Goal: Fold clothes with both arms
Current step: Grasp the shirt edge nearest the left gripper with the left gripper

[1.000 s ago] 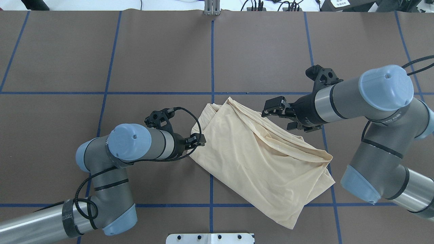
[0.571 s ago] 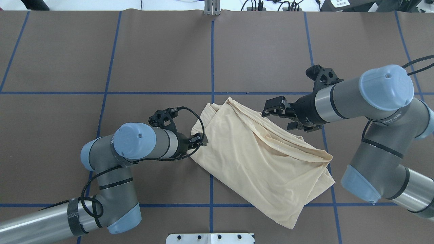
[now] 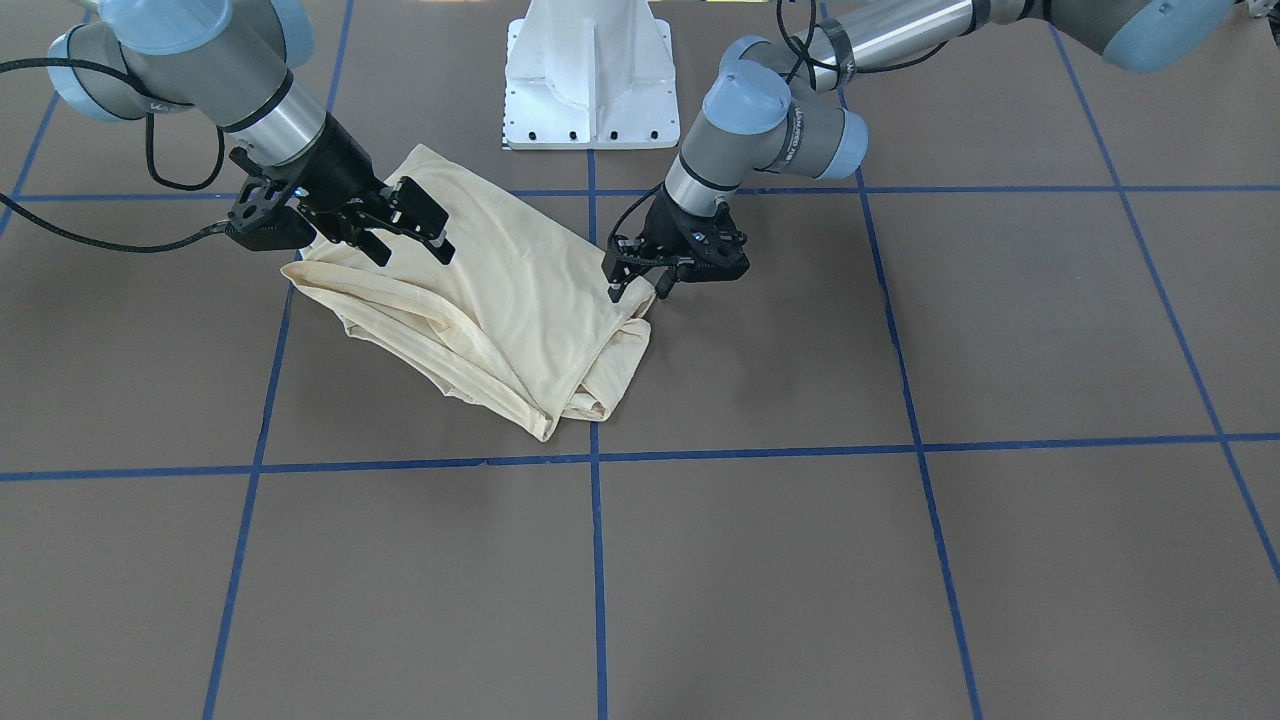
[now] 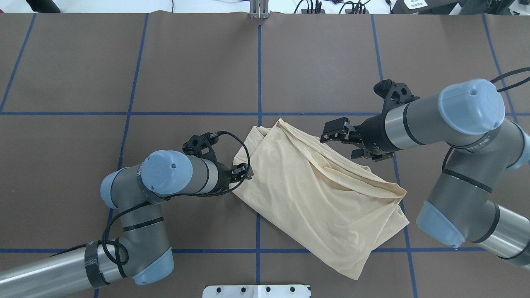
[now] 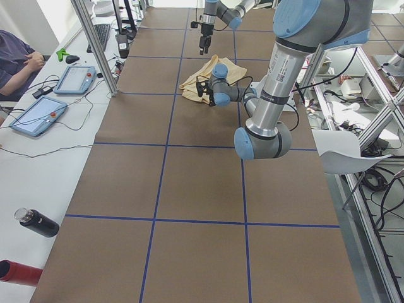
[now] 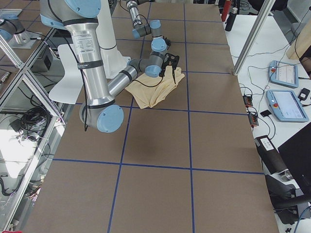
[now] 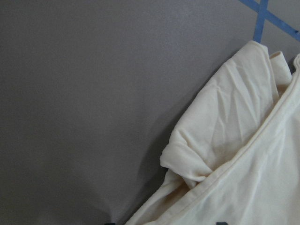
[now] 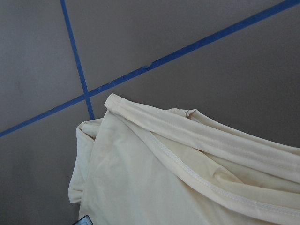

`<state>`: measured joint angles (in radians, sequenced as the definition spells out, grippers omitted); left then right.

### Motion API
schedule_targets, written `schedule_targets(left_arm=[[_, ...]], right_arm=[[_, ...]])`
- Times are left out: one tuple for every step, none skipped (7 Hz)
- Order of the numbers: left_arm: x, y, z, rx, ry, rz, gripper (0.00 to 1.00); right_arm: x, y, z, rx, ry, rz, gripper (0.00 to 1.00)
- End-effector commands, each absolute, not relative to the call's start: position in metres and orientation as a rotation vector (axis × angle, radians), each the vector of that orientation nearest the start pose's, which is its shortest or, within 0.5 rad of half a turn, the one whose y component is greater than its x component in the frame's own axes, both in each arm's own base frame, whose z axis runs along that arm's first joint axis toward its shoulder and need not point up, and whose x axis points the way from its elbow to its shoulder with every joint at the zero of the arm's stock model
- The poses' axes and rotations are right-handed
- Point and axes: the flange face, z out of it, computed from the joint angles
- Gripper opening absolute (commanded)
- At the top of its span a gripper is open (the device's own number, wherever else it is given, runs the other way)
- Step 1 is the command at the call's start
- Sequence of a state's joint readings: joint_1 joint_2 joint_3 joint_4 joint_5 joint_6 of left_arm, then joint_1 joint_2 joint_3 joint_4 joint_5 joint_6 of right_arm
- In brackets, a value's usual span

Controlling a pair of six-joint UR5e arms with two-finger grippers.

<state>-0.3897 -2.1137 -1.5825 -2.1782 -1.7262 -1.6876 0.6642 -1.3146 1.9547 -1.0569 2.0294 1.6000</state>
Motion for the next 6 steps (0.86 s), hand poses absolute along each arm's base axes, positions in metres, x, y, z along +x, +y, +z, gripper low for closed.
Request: schedule_targets(left_arm=[[0.586, -0.369, 0.267, 0.019, 1.174, -0.356, 0.69], [0.587, -0.368, 0.267, 0.015, 1.175, -0.354, 0.52], [0.585, -0.368, 0.26, 0.017, 1.184, -0.354, 0.26], [0.585, -0.368, 0.257, 0.016, 1.188, -0.352, 0.0], [0.585, -0.366, 0.256, -0.001, 1.19, -0.34, 0.0], [0.582, -0.365, 0.252, -0.011, 1.199, -0.334, 0.0]], right_arm=[[-0.374, -0.406, 0.285, -0.033, -1.205, 0.344, 1.0], [-0.374, -0.406, 0.284, -0.033, -1.207, 0.342, 1.0], [-0.374, -0.406, 0.284, -0.035, -1.206, 0.342, 1.0], [-0.373, -0.406, 0.286, -0.038, -1.204, 0.342, 1.0], [-0.373, -0.406, 0.287, -0.039, -1.203, 0.343, 1.0], [-0.373, -0.406, 0.288, -0.041, -1.202, 0.343, 1.0]])
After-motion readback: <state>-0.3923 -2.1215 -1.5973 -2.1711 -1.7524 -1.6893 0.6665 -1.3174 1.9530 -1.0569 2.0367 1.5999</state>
